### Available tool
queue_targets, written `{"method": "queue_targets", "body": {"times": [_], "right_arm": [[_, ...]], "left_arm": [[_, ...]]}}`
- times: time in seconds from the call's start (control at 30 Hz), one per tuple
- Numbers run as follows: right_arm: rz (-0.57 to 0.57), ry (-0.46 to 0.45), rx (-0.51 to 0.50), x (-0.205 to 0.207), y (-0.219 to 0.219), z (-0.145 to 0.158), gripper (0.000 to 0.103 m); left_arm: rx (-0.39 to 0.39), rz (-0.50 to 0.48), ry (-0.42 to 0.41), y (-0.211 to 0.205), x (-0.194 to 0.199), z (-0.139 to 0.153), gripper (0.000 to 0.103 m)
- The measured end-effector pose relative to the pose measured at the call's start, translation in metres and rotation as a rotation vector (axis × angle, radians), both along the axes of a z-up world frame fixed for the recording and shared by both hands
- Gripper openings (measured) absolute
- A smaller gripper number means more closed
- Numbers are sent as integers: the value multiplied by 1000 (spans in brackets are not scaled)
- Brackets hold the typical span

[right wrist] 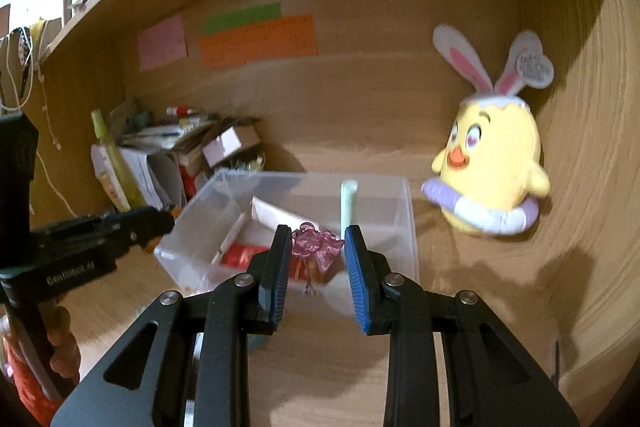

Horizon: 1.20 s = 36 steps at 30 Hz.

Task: Organize objects
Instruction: 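Carry the blue card pack and pink hair clip over the clear box, then lower both items into the clear box and open both grippers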

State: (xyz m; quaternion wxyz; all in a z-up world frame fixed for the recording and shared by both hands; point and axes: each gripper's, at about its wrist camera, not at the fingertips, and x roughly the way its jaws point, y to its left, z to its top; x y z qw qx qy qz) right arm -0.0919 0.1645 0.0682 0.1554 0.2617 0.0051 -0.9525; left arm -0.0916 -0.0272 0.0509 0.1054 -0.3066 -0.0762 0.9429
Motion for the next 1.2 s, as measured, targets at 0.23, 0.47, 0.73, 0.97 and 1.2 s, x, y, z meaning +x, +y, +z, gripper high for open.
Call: {"method": "queue_targets", "body": {"times": [0.23,0.47,0.73,0.97,1.2], "right_arm": [[-12,45,22,-17,0,15,25],[-13,16,21,-36,2,7,25],[-14,-75,27,-59,6,-23,25],[5,-132,49,-71,2,-43,25],[29,-185,59,-81,-2,-58,25]], "left_arm": [[-4,14,6,3,-12,4,27],[-5,34,-18,3,-33,1,27],[3,49,-114,4,-65,-24,27],[-17,42,-190,8,-81,-47,27],[-57,17,-195,19,-82,-53,27]]}}
